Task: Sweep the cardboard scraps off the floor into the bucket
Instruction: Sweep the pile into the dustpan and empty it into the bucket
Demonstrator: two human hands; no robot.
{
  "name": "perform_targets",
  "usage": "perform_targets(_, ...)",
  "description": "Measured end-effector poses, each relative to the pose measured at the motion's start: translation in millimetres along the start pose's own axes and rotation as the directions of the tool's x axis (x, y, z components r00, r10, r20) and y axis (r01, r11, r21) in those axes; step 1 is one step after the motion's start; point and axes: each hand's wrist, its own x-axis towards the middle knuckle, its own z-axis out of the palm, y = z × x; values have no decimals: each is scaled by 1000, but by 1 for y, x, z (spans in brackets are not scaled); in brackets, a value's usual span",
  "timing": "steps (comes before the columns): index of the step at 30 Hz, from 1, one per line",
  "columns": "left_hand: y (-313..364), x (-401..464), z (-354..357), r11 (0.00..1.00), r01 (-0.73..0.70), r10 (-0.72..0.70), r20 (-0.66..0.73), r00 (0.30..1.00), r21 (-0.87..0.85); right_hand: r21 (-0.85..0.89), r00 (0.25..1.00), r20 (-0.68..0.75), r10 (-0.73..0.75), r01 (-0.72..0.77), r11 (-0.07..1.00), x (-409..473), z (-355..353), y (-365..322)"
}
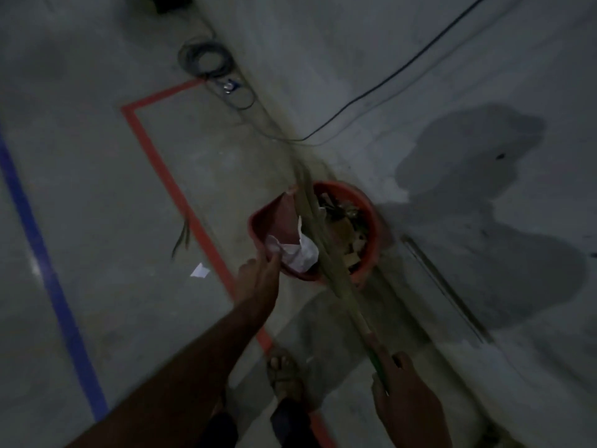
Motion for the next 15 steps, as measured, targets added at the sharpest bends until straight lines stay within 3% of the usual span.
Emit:
perform_targets(7, 52, 56, -23, 921, -236, 235, 41, 971, 309, 91, 986, -22, 168, -165, 982, -1, 4, 39)
perform_targets(8, 62, 60, -34, 885, -235, 252, 10, 968, 401, 97, 983, -24, 184, -181, 979, -4, 6, 44)
perform_targets(10, 83, 64, -53, 819, -238, 227, 86, 970, 523, 87, 975, -13, 221, -219, 972, -8, 10, 53)
perform_targets(12, 95, 71, -61, 775, -293, 255, 146, 956, 560, 89, 973, -6, 233, -231, 969, -11, 15, 60)
perform_targets(15, 101, 77, -69, 734, -294, 273, 131, 953, 613, 127, 975, -20, 221, -217, 968, -17, 17, 67)
